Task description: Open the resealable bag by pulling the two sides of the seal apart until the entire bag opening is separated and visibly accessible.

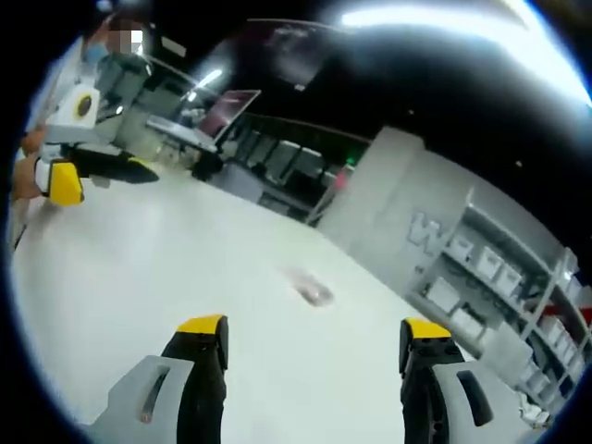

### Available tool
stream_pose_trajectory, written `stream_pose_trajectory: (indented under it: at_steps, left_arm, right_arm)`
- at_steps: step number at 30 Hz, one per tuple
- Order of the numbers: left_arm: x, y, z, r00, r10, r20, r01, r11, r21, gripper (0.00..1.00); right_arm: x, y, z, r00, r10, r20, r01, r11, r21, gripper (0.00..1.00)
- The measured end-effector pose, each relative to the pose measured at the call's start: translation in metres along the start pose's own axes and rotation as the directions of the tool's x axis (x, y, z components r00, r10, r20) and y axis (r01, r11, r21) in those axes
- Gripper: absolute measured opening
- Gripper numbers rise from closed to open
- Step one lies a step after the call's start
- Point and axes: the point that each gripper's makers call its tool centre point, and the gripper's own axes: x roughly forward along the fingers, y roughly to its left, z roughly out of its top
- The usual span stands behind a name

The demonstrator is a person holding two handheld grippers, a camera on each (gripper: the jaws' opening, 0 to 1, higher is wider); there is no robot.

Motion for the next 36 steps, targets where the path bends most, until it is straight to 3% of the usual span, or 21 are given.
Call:
stream_pose_trajectory:
  at_steps: [17,36]
  left_arm:
    - [0.003,-0.001,-0.002,1.0,-0.003,-0.024,0.004,1.0,0.015,0.76]
    - [0.001,0.002,-0.003,1.0,0.004,-0.031,-0.003,1.0,0.022,0.75]
  right_arm:
    - [0.026,-0.007,-0.009,0.999,0.017,-0.05,-0.017,1.0,-0.011,0.72]
    - [0.06,0.002,-0.004,0.996,0.044,-0.081,-0.055,0.99,-0.128,0.7]
